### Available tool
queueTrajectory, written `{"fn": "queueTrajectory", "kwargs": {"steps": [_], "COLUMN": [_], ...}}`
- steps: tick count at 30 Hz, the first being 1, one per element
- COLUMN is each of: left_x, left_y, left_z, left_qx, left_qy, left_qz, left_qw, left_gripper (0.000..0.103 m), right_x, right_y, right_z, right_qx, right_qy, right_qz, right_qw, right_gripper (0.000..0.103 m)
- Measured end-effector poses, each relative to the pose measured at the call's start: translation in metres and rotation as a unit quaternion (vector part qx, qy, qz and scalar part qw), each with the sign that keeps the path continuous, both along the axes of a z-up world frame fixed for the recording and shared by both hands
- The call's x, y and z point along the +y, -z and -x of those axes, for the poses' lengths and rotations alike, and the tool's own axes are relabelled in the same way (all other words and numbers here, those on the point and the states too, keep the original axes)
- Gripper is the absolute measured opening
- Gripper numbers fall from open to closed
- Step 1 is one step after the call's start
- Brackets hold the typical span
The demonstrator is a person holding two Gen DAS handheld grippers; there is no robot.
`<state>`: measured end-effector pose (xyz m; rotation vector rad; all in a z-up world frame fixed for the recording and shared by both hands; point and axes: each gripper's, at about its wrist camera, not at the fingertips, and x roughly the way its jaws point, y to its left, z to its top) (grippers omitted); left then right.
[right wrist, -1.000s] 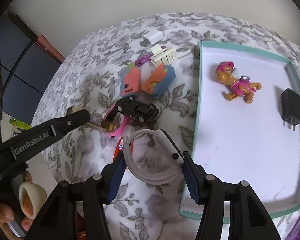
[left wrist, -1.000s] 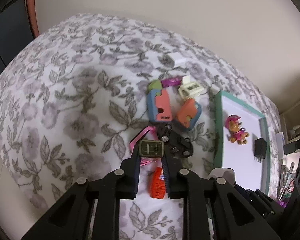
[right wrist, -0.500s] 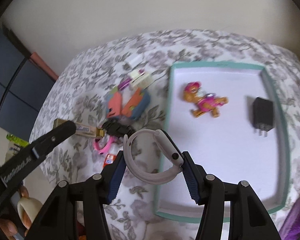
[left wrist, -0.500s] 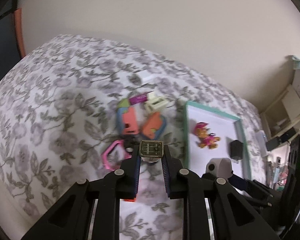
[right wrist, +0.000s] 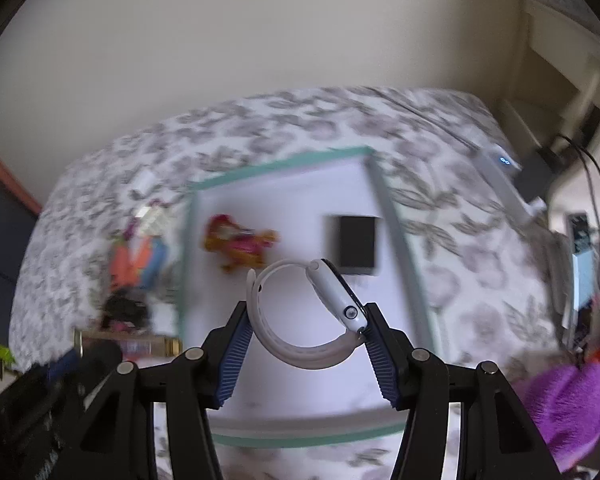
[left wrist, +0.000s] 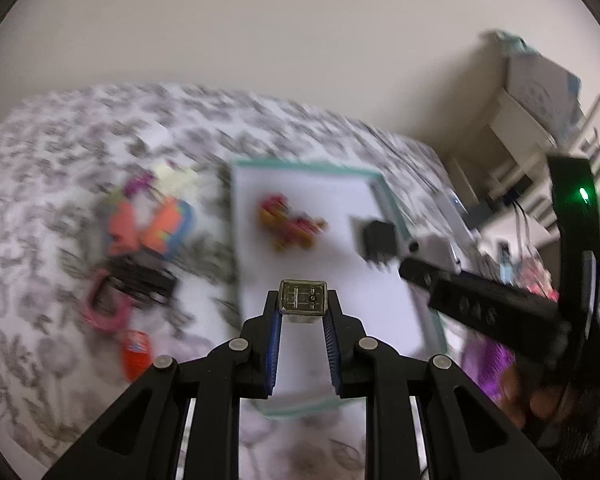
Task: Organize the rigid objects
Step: 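Lift the gold bar and white smartwatch and carry them over the tray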
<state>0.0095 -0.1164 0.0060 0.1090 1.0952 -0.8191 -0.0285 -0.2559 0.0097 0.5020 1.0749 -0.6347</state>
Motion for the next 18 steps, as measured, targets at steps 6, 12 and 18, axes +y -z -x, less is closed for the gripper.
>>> {"fn": "queueTrajectory", "kwargs": {"steps": [6,12,18], "left_x": [-0.027,-0.044,-0.06], "left_y": [0.026,0.043,0.053], "left_z": [0.015,0.012,0.004], "left_qx": [0.041,0.033,-0.002], "left_qy": [0.045,0.036,0.03], "left_qz": [-0.036,-0.08,-0.112], "left_qw": [0.9975,0.9955,0.9933], "left_gripper": [0.021,0.021,0.021], "right_x": [-0.024,-0.025,-0.024], "right_y": [0.037,0.055,0.063], "right_z": [0.01,0.01,0.005], "right_qx": [0.057,0.07,0.078], "right_qy": [0.029,0.034,0.032], "right_qz": [-0.041,-0.054,-0.052], "right_qw": [0.997,0.995,0.995], "right_gripper": [0.058,0.059,0.059]}}
